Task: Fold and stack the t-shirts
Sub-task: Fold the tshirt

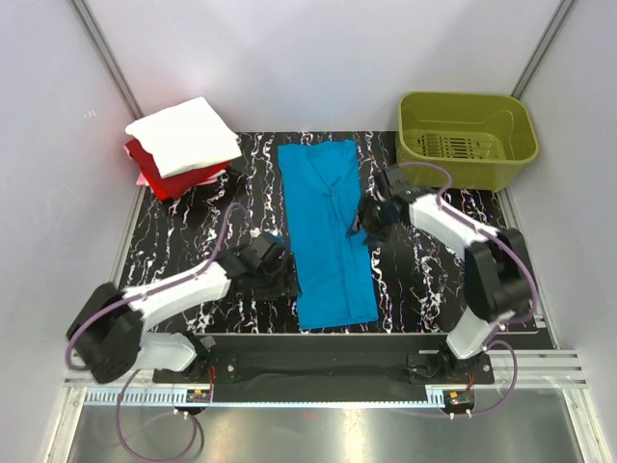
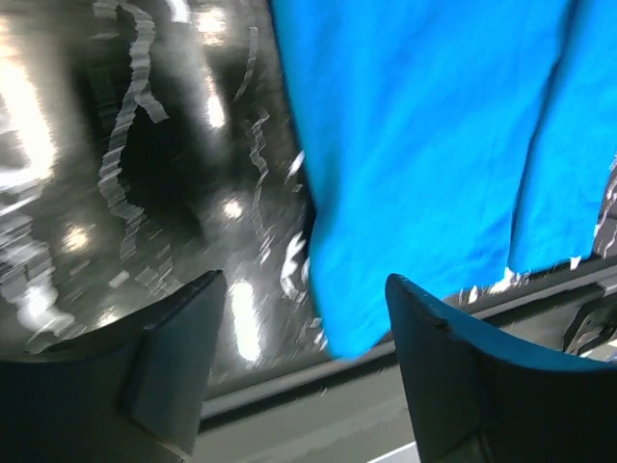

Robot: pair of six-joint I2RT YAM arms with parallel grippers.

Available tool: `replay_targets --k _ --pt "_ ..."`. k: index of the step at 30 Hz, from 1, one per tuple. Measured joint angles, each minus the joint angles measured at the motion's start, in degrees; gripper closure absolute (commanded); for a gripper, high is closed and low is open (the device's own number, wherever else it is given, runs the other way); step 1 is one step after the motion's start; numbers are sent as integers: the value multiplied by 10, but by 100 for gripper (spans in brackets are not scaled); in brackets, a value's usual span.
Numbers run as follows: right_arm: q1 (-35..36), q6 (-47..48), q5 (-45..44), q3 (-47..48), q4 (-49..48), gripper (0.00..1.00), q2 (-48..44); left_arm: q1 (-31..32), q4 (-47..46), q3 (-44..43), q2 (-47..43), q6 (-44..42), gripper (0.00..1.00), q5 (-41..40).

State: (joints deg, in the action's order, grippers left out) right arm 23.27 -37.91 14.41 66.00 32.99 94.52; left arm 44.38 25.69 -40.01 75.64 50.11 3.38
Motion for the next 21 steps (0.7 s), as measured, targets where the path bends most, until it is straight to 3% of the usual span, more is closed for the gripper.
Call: replay_targets --k 3,7,10,12,21 --pt "0 15 1 87 -8 46 83 -2 74 -22 -75 -22 21 -37" --pt "0 40 0 200 1 62 190 -20 156 -60 -169 -54 17 -85" --pt "-2 53 -3 261 13 73 254 -42 231 -85 -239 -78 8 -127" --pt "-3 57 -4 286 20 77 280 -54 276 -101 -286 -93 1 -155" --pt "-11 55 -9 318 39 86 322 -65 343 -144 -410 -139 1 -212"
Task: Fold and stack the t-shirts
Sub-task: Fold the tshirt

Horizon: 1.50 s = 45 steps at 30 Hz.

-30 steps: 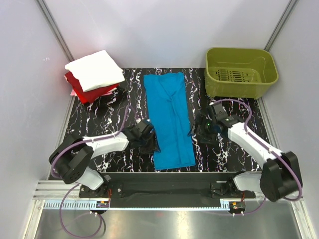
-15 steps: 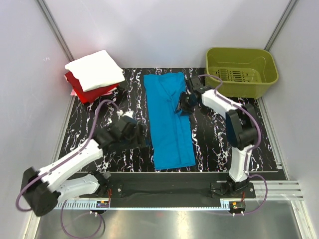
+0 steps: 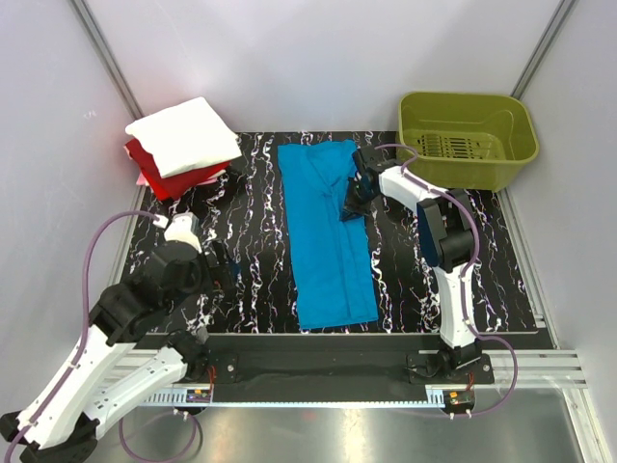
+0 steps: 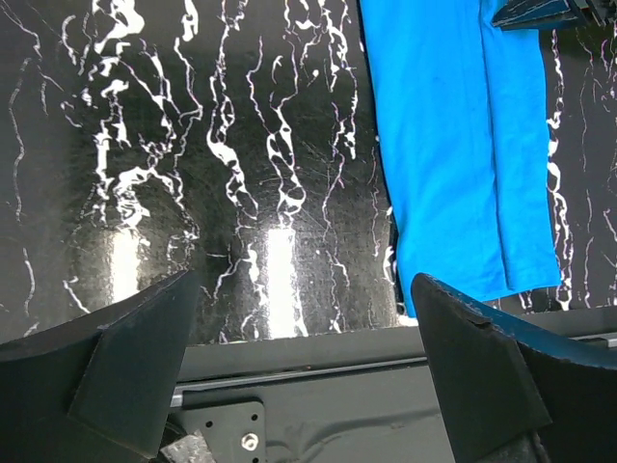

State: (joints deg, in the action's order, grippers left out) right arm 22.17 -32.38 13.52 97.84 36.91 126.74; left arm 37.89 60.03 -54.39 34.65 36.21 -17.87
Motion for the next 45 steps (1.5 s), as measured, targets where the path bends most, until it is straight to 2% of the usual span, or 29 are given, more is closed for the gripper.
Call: replay_targets --k 9,14,19,21,24,28,29,32,45 --pt "15 -33 43 0 -11 86 0 0 -18 24 -27 -7 1 -8" --pt "42 -54 101 -1 -35 85 0 0 -22 25 -32 -7 1 -13" --pt "54 -45 132 3 -33 65 1 0 -28 25 -36 -7 1 -18" --pt "52 -30 131 13 -10 64 1 0 -30 26 -36 -7 1 -20" --pt "44 -10 121 19 8 65 -7 0 -32 30 -37 -7 1 -22" --pt "14 1 103 -23 18 74 -57 0 -31 32 -39 -7 1 -24" --pt "3 3 97 -33 22 81 -72 0 -31 32 -39 -7 1 -24" --pt "-26 15 79 -44 30 85 -99 0 -31 34 -42 -7 1 -24" --pt "-25 32 46 -94 34 89 -76 0 -31 34 -46 -7 1 -26"
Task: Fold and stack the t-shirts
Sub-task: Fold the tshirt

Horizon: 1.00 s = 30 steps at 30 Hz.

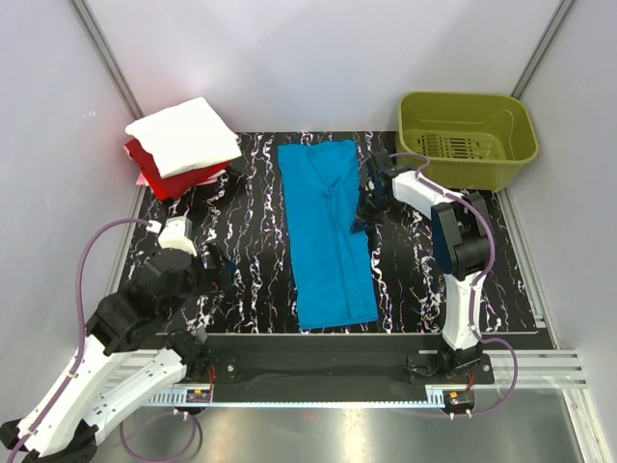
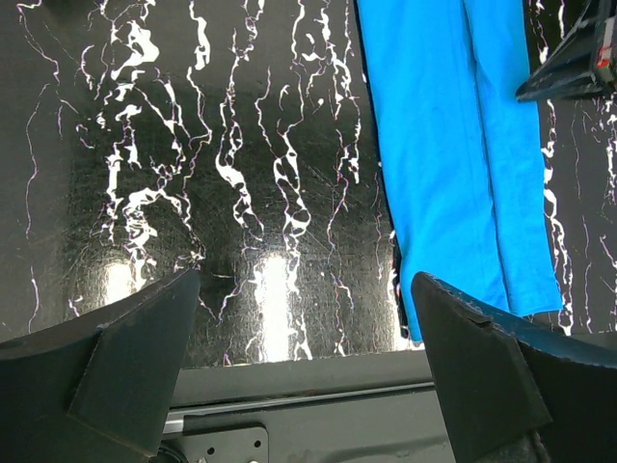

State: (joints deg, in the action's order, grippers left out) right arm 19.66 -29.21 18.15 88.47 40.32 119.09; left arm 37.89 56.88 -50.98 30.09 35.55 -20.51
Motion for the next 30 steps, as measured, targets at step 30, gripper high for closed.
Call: replay_targets --k 30 --pt "125 -28 -7 -82 -11 89 -24 0 0 0 -5 0 1 -9"
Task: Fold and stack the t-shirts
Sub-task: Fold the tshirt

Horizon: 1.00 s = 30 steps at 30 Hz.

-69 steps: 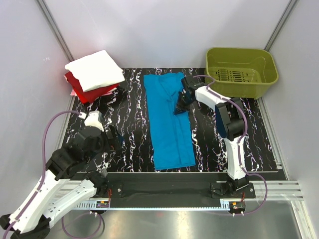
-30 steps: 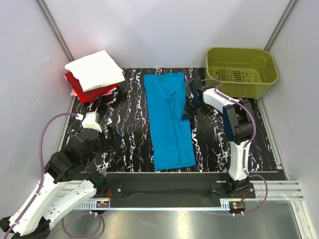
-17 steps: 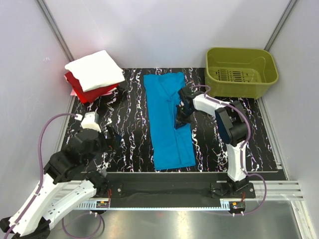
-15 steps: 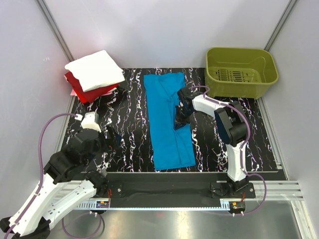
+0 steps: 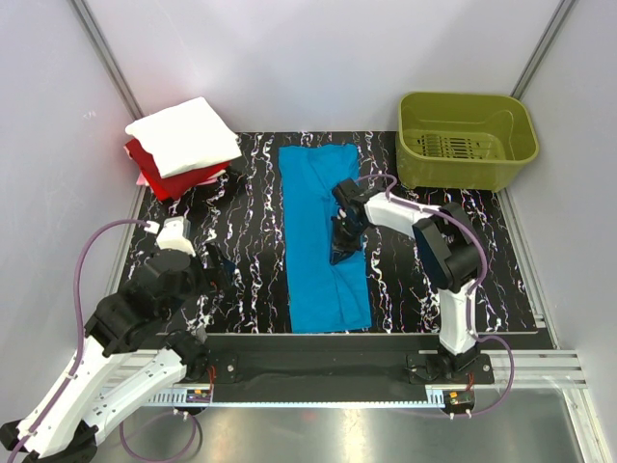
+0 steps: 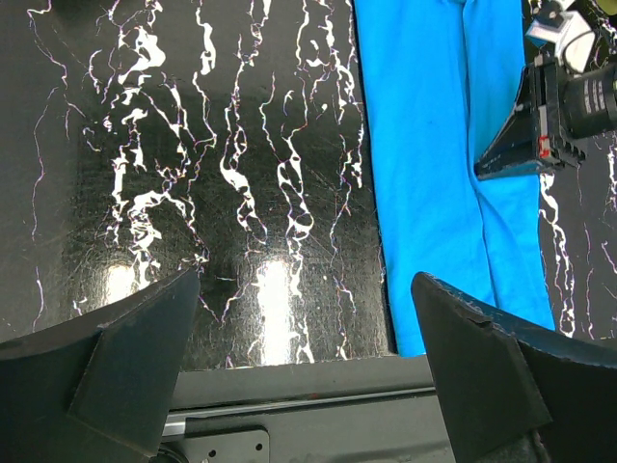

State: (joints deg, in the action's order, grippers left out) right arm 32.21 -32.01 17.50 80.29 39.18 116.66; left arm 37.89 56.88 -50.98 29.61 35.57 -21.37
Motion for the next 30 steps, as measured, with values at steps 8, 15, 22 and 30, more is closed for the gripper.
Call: replay_targets --k 8,15,22,30 --pt "10 -10 5 -61 12 87 -51 0 0 0 -4 0 1 -1" --pt "45 -38 6 -131 12 86 -104 0 0 0 -6 0 1 -1" --pt "148 -86 17 -160 3 85 -126 0 0 0 -6 0 1 -1" --pt "179 -102 -10 -156 0 33 -155 0 0 0 -6 0 1 -1"
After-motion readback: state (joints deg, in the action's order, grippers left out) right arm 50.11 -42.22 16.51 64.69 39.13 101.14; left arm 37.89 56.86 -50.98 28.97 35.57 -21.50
